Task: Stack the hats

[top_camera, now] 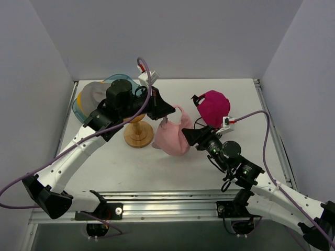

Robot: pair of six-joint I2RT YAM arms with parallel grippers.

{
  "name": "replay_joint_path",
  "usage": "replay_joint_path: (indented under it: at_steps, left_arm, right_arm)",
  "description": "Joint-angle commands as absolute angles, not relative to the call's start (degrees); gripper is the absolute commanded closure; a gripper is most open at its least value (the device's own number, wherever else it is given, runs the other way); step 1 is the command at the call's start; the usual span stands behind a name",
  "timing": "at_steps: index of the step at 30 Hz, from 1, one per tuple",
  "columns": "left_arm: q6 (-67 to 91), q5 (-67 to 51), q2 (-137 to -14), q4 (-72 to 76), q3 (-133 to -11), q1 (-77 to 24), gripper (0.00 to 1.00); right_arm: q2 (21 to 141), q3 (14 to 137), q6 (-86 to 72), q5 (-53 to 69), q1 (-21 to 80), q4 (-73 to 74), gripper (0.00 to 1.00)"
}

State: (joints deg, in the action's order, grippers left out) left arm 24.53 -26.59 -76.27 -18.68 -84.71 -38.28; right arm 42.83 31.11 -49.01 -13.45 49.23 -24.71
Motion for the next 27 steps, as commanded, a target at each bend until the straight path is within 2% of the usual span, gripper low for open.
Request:
replay_joint_path:
  at_steps: [1, 9, 16, 20, 27]
  left_arm:
    - [22.1, -21.5, -76.7, -17.7, -89.0, -39.2, 0.98]
    - [20.1, -16.7, -77.5, -17.9, -89.1, -40.8, 0.98]
    - [19.0, -13.8, -78.9, -17.2, -88.7, -42.3, 0.98]
    - [19.0, -12.3, -78.9, -16.1, -88.3, -43.1, 0.98]
    - [18.5, -8.9, -78.3, -15.9, -88.9, -44.2, 0.98]
  right_arm:
    - [42.0, 30.4, -50.8, -13.0, 49.7, -27.8, 0.48]
    - [41.8, 30.2, -50.8, -12.1, 49.8, -27.4, 0.51]
    - [42.1, 29.7, -50.4, -15.6, 49.8, -24.0, 0.52]
    - [42.7, 30.2, -49.6, -18.2, 49.9, -21.9, 0.56]
    - [42.9, 29.1, -50.4, -20.8, 49.9, -20.5, 0.56]
